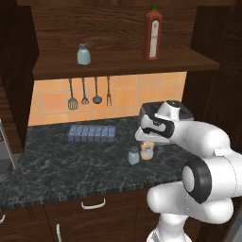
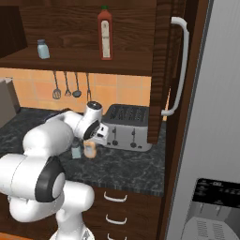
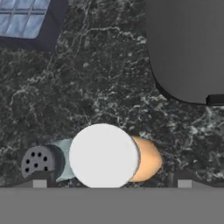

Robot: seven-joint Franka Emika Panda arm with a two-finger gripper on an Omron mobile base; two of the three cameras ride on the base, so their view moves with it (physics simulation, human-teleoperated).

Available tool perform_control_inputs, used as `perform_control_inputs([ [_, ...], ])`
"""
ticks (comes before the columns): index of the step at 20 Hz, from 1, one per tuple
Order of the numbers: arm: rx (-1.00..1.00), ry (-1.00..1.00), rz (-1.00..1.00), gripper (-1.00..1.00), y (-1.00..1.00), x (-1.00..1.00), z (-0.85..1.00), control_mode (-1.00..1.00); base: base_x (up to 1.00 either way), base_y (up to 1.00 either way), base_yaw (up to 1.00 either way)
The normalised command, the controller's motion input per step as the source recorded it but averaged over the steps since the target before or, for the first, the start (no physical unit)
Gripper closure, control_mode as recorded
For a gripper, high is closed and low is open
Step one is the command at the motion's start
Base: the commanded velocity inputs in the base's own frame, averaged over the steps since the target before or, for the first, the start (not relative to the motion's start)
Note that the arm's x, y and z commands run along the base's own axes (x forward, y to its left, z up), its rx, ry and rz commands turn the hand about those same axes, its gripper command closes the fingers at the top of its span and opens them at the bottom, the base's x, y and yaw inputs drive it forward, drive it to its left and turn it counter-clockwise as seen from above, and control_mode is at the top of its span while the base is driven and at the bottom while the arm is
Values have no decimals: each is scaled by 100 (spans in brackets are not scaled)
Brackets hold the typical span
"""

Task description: Put the shaker and condiment bottle from the counter next to their counterparts in the cabinet.

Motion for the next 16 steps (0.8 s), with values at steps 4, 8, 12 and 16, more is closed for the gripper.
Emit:
perform_control_inputs([
  [4, 3, 12, -3, -100, 0, 50, -15, -100, 0, 0, 0],
  [8, 0, 8, -1, -100, 0, 18, -15, -100, 0, 0, 0],
  [12, 0, 5, 0, -100, 5, 0, -25, -100, 0, 0, 0],
  [16, 0, 5, 0, 100, 14, 0, -36, -100, 0, 0, 0],
])
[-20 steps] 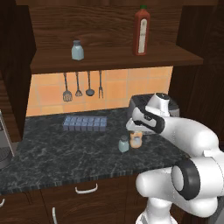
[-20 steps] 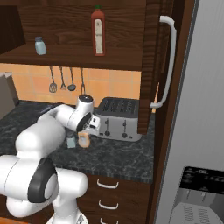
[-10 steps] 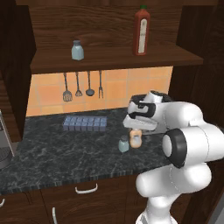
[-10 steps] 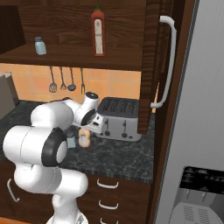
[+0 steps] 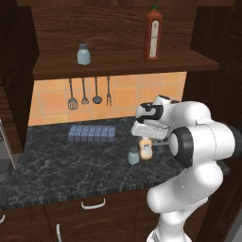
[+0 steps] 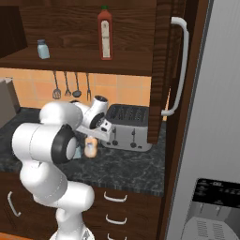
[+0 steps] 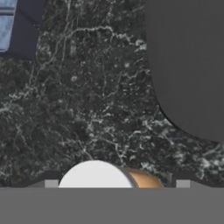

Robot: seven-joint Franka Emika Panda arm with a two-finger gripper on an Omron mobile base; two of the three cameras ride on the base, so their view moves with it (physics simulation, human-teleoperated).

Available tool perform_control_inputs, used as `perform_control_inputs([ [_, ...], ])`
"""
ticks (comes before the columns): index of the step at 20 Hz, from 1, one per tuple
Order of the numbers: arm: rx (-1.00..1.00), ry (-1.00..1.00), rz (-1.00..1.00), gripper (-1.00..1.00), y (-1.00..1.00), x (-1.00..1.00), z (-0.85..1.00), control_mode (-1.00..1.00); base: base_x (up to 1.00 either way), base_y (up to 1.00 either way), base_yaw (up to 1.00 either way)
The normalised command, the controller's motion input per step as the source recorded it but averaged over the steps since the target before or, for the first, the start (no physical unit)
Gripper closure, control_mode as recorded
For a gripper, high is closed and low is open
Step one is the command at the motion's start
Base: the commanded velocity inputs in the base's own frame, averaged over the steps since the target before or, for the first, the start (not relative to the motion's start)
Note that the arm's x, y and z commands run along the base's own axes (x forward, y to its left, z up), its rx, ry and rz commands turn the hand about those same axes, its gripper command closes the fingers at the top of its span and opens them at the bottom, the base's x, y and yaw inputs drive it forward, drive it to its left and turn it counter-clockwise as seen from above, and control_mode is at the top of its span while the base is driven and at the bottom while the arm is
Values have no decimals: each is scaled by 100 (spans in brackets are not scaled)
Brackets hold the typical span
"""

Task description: Put the shaker and condiment bottle from the counter next to their counterparts in the cabinet.

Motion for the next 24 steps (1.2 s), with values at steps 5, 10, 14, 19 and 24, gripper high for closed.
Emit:
perform_control_inputs([
  [5, 0, 0, 0, 100, 0, -5, -8, -100, 0, 0, 0],
  [10, 1, -16, -4, 100, 0, -7, 58, -100, 0, 0, 0],
  [14, 5, -21, -7, 100, 6, -12, 72, -100, 0, 0, 0],
  [19, 1, 2, 0, 100, 2, -11, 34, -100, 0, 0, 0],
  [24, 0, 19, 0, 100, 0, 2, 100, -100, 0, 0, 0],
])
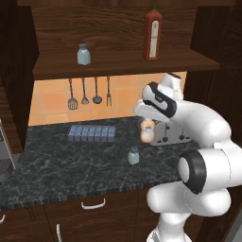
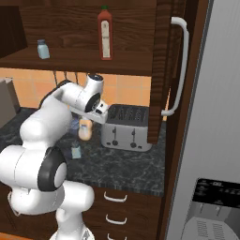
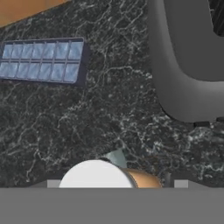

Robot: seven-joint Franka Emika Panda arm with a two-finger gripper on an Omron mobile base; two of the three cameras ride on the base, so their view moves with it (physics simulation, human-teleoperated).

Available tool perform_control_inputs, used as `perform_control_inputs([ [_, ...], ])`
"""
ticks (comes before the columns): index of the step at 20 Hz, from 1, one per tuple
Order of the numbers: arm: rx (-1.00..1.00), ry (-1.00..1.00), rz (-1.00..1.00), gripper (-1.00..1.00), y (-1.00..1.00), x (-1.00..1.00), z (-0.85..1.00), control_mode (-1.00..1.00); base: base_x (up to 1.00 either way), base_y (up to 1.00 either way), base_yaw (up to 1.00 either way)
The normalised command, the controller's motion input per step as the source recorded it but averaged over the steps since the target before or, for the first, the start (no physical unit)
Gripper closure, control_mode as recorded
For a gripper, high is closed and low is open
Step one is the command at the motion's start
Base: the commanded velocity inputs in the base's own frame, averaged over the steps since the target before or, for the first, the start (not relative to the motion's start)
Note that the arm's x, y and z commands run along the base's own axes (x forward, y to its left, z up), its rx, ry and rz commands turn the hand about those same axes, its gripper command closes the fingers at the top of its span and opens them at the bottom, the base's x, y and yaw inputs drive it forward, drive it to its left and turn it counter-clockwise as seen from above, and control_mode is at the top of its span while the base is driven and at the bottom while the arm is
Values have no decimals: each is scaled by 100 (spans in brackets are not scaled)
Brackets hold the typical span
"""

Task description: Put the shaker and condiment bottle from the counter next to their counterparts in the cabinet.

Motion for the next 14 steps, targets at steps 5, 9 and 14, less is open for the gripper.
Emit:
perform_control_inputs([
  [5, 0, 17, 0, 100, 0, 3, 100, -100, 0, 0, 0],
  [9, 0, 13, 0, 100, 0, 0, 100, -100, 0, 0, 0],
  [14, 0, 7, 0, 100, 0, 0, 100, -100, 0, 0, 0],
])
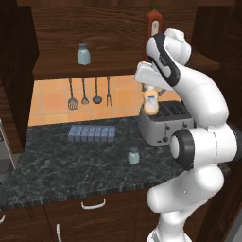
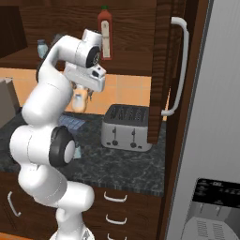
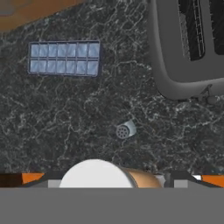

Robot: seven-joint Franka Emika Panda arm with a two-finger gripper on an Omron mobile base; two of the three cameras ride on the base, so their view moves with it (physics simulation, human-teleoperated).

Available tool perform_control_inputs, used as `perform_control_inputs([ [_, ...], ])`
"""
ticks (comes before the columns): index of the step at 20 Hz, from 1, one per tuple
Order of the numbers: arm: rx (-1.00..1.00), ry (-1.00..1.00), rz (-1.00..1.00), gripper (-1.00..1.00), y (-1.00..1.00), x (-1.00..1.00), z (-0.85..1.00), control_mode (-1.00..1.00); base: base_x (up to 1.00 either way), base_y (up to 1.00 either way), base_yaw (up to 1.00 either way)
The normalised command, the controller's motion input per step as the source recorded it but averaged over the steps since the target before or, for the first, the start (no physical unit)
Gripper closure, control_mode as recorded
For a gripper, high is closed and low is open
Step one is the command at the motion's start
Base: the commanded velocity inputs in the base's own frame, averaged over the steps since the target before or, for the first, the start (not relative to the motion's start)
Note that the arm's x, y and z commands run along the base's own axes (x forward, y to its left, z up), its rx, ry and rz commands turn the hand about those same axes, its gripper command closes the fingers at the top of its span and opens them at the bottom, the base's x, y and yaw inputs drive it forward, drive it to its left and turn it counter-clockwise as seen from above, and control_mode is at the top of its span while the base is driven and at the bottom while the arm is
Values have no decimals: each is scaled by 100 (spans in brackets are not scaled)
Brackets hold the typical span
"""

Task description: Put the shaker and condiment bottle from the counter next to their counterparts in the cabinet.

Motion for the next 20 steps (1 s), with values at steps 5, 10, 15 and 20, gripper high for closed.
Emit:
perform_control_inputs([
  [5, 0, -7, 0, 100, 14, -59, 11, -100, 0, 0, 0],
  [10, -3, -17, -14, 100, 1, -4, 68, -100, 0, 0, 0],
  [15, -1, -27, -18, 100, 4, 0, 98, -100, 0, 0, 0],
  [20, 0, -22, -15, 100, 21, -7, 67, -100, 0, 0, 0],
])
